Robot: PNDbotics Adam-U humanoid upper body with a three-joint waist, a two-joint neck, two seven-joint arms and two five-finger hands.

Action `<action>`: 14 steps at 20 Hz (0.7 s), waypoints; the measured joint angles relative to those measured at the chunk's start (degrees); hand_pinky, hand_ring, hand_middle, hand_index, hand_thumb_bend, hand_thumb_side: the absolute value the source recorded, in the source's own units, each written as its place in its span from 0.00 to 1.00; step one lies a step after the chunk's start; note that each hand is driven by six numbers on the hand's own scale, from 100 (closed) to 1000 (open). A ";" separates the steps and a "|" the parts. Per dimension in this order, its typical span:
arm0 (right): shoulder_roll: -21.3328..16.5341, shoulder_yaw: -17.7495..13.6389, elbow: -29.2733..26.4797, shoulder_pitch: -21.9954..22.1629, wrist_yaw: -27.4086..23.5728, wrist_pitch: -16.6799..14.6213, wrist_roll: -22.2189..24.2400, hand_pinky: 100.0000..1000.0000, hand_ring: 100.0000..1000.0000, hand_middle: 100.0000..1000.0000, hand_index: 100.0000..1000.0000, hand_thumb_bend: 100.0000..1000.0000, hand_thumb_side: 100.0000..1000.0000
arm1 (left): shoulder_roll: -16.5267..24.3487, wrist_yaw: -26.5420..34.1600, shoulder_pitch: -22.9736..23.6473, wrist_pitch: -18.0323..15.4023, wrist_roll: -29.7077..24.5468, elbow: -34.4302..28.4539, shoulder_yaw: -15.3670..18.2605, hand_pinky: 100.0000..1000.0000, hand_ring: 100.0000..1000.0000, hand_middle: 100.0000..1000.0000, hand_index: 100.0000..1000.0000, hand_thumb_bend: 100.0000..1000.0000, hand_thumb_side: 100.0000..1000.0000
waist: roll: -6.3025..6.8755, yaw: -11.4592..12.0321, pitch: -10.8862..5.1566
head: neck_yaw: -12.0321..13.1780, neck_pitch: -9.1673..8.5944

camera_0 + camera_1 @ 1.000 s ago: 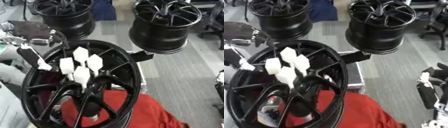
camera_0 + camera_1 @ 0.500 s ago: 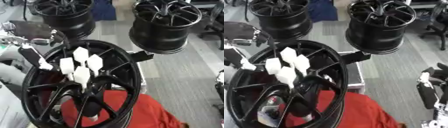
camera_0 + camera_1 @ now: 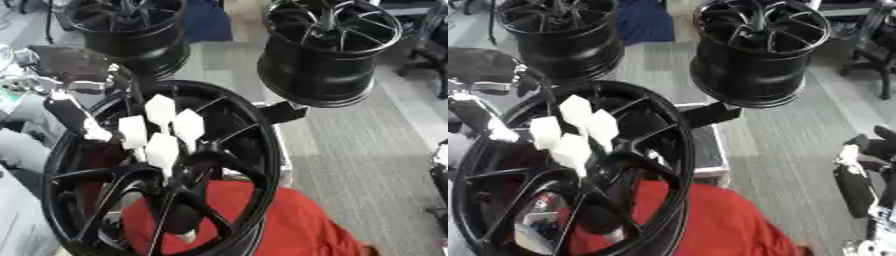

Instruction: Pull the pin out of the wheel hub.

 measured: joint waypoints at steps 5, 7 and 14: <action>-0.06 0.00 0.00 0.00 -0.07 0.00 0.00 0.47 0.59 0.52 0.72 0.00 0.23 | -0.31 -0.74 -0.31 -0.05 0.05 0.83 -0.32 0.53 0.44 0.66 0.79 0.38 0.67 | 0.01 -0.02 -0.03 | -0.18 0.00; -0.13 0.00 0.00 0.00 -0.09 0.00 0.00 0.47 0.59 0.52 0.72 0.00 0.23 | -0.65 -0.91 -0.31 -0.07 0.07 1.11 -0.35 0.52 0.44 0.66 0.79 0.37 0.65 | 0.01 -0.04 -0.04 | -0.26 0.00; -0.16 0.00 0.00 0.00 -0.13 0.00 0.00 0.47 0.59 0.52 0.72 0.00 0.23 | -1.11 -1.18 -0.32 -0.29 0.29 1.72 -0.75 0.52 0.43 0.64 0.79 0.35 0.62 | 0.01 -0.07 -0.11 | -0.39 0.00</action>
